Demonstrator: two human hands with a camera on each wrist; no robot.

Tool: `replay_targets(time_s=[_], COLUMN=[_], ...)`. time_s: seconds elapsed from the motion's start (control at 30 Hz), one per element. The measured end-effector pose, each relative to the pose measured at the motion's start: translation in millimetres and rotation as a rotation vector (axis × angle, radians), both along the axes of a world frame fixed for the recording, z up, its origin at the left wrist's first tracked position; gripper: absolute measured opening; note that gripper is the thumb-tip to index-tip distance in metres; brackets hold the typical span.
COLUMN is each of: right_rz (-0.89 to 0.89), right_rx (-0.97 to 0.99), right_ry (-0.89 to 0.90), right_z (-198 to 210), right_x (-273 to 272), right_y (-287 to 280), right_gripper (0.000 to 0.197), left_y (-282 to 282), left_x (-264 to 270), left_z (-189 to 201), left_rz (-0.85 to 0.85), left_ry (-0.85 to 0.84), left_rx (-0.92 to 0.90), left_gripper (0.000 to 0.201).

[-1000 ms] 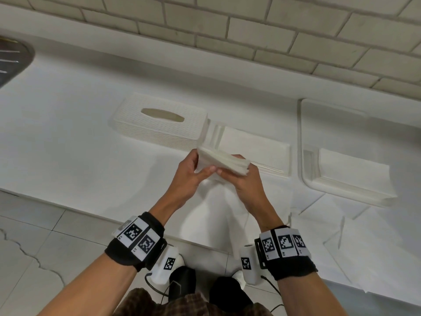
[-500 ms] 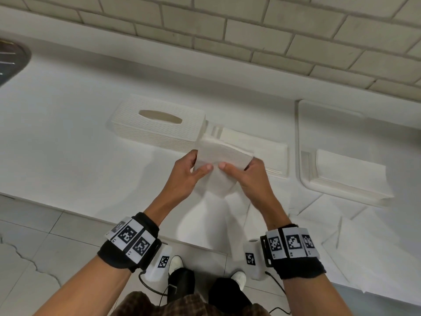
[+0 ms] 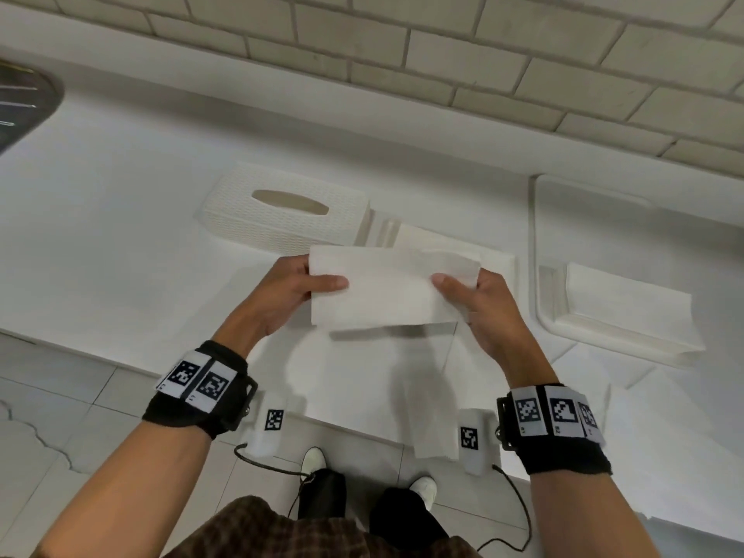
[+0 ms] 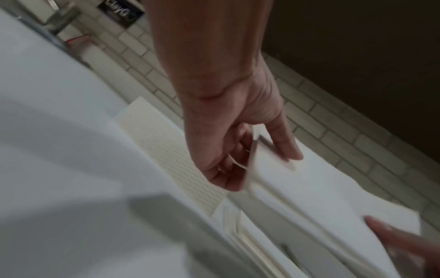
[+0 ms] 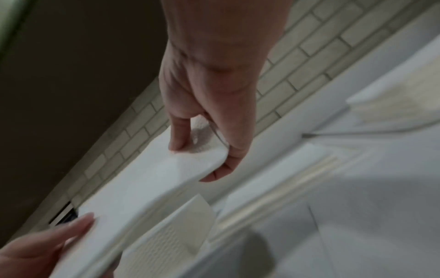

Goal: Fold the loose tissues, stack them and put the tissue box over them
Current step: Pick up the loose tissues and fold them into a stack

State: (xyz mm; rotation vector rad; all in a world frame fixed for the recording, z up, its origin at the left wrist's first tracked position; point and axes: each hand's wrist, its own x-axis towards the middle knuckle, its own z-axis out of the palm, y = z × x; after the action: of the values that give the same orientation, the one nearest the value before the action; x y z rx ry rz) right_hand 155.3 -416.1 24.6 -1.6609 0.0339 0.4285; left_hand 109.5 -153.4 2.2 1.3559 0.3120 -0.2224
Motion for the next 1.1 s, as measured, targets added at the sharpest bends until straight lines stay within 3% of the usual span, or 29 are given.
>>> replay_targets(time_s=[0.07, 0.27, 0.6, 0.77, 1.1], right_rz=[-0.009, -0.008, -0.009, 0.016, 0.027], right_rx=[0.040, -0.023, 0.018, 0.010, -0.052], right_ry=[0.035, -0.040, -0.007, 0.012, -0.028], right_z=[-15, -38, -59, -62, -70], right_x=[-5, -14, -24, -26, -22], right_y=[4, 15, 18, 16, 13], right_gripper=[0.025, 0.020, 0.018, 0.023, 0.024], left_y=[-3, -8, -6, -3, -5], left_x=[-4, -14, -26, -26, -24], left_z=[-10, -28, -48, -52, -56], left_rz=[0.049, 0.170, 0.162, 0.164, 0.186], left_ry=[0.030, -0.048, -0.033, -0.048, -0.019], left_rx=[-0.063, 0.169, 0.215, 0.224, 0.289], left_gripper=[0.052, 0.022, 0.022, 0.034, 0.016])
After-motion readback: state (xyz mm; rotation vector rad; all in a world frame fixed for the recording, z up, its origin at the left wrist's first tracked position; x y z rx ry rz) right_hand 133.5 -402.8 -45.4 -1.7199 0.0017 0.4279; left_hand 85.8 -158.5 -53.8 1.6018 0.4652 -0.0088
